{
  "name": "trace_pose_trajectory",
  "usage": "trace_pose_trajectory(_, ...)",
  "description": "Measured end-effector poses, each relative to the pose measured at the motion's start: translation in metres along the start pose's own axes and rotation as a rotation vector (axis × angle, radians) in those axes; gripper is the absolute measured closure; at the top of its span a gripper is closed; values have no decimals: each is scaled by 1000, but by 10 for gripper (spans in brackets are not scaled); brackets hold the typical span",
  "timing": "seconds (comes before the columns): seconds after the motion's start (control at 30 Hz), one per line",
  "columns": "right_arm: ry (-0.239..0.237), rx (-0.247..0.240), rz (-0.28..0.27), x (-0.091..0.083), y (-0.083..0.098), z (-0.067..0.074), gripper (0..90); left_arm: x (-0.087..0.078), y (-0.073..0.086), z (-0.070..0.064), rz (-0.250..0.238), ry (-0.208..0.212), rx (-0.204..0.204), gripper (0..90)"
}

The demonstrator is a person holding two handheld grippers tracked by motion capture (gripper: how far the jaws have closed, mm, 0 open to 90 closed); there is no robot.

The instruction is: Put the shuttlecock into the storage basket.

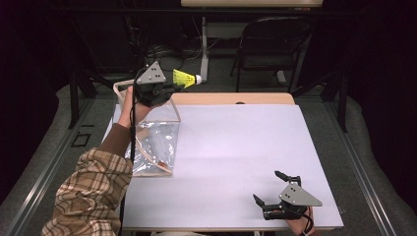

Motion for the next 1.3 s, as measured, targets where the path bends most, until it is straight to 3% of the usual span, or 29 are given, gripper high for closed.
trace_pose_trajectory(0.67, -1, -1, 5, 0, 0, 0, 0, -32, 6, 13, -26, -73, -27, 893)
trace_pose_trajectory(1.3, -4, 0, 13, 1, 1, 0, 0, -71, 21, 30, -49, -160, -86, 893)
Point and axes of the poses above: each handheld gripper's, and its own axes: x roughly forward along the jaws, y roughly out of its underside, z roughly to its left, the point moved 7 cm from there along x, roughly forward along the jaws, and after that the axes turned 13 degrees about y, right-handed, at the moved point
